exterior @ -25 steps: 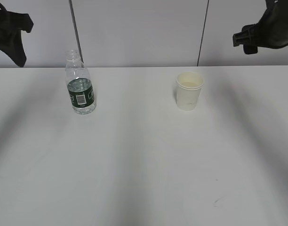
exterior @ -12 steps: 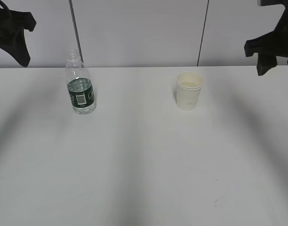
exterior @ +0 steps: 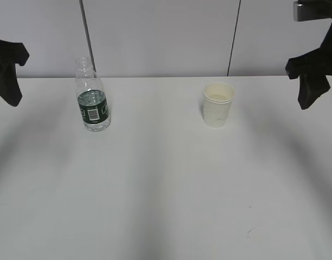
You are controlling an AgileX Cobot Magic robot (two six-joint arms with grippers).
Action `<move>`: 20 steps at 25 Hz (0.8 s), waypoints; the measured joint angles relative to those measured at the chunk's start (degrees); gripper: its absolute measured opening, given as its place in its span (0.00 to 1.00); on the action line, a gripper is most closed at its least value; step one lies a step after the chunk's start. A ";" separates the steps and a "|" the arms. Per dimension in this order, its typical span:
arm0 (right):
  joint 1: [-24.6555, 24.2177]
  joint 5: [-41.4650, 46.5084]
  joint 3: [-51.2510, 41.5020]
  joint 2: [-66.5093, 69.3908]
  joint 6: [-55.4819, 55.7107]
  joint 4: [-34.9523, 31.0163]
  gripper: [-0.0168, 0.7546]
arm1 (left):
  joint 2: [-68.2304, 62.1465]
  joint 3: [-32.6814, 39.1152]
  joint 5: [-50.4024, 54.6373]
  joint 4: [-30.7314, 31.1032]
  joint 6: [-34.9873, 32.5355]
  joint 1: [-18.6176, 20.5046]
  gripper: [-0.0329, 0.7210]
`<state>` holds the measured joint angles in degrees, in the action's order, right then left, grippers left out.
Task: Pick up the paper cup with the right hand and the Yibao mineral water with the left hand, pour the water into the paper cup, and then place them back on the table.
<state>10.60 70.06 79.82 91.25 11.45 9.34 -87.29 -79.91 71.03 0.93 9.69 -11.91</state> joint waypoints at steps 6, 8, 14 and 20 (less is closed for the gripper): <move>0.00 0.24 0.13 -2.36 -0.72 -5.86 0.67 | 3.18 3.99 0.03 0.39 -0.44 0.00 0.59; 0.00 0.26 0.13 -3.76 -0.74 -7.59 0.67 | 4.31 4.41 0.02 0.39 -0.73 0.00 0.59; 0.00 0.39 -1.55 -9.32 -0.86 -10.73 0.67 | 7.95 5.48 0.06 0.41 -1.13 0.00 0.59; 0.00 0.72 -6.42 -18.61 -0.86 -13.23 0.67 | 12.75 6.49 0.15 0.41 -1.28 0.00 0.59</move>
<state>10.60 70.78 73.40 72.64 10.60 -3.88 -74.54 -73.42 71.17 1.34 8.41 -11.91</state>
